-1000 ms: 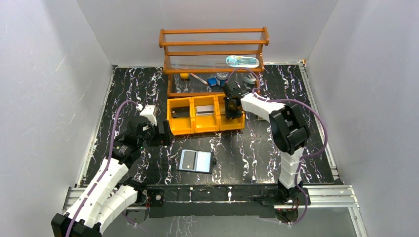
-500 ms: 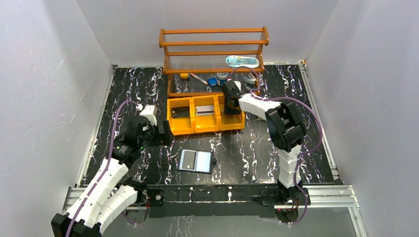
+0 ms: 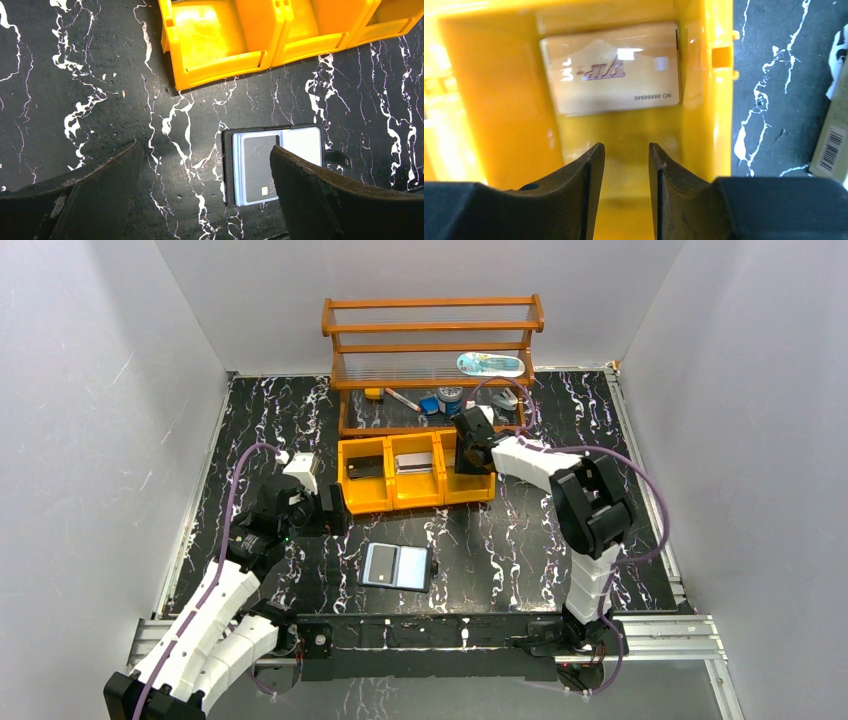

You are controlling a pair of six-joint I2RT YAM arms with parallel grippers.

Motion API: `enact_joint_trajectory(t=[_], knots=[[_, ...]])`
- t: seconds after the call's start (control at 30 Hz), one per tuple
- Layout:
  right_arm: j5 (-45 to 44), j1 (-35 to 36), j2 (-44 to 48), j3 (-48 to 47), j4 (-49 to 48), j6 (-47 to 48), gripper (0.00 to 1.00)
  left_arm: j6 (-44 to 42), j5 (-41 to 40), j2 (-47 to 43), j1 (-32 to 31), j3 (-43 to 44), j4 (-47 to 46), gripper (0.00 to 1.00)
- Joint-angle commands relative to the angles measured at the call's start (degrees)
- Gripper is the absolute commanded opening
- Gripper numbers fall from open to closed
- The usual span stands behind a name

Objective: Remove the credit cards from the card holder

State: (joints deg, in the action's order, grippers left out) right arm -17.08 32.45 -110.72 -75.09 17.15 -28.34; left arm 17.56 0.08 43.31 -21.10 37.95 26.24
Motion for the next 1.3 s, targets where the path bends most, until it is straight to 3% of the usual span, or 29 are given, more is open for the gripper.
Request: enact_joint_trajectory(t=[0.0, 0.13, 0.33, 0.63, 0.9, 1.13, 1.27], knots=[[1.4, 0.3, 9.9, 1.4, -2.7, -0.2, 0.48, -0.8, 1.1, -0.2, 0.4, 1.0, 0.2, 0.98], [4.1, 0.3, 15.7, 2.1, -1.0, -0.1, 0.51, -0.9, 1.5, 0.1, 0.4, 1.0, 0.2, 0.98], [13.6, 1.6, 27.4, 11.6, -5.5, -6.0, 0.58, 3.2, 1.8, 0.0, 0.4, -0.7, -3.0, 0.98], [18.2, 13.8, 39.1, 27.5, -14.8, -21.5, 0.57, 17.1, 18.8, 5.8, 0.4, -8.8, -10.7, 0.83], [23.7, 20.3, 38.0, 33.5, -20.2, -27.9, 0.57, 20.5, 22.2, 10.1, 0.4, -11.7, -16.2, 0.71], [30.5, 20.8, 33.9, 40.1, -34.4, -29.7, 0.54, 21.2, 25.9, 14.3, 0.3, -13.4, -19.9, 0.48], [34.3, 20.8, 29.7, 40.2, -39.2, -29.9, 0.52, 20.0, 26.7, 15.4, 0.2, -13.8, -19.9, 0.43]])
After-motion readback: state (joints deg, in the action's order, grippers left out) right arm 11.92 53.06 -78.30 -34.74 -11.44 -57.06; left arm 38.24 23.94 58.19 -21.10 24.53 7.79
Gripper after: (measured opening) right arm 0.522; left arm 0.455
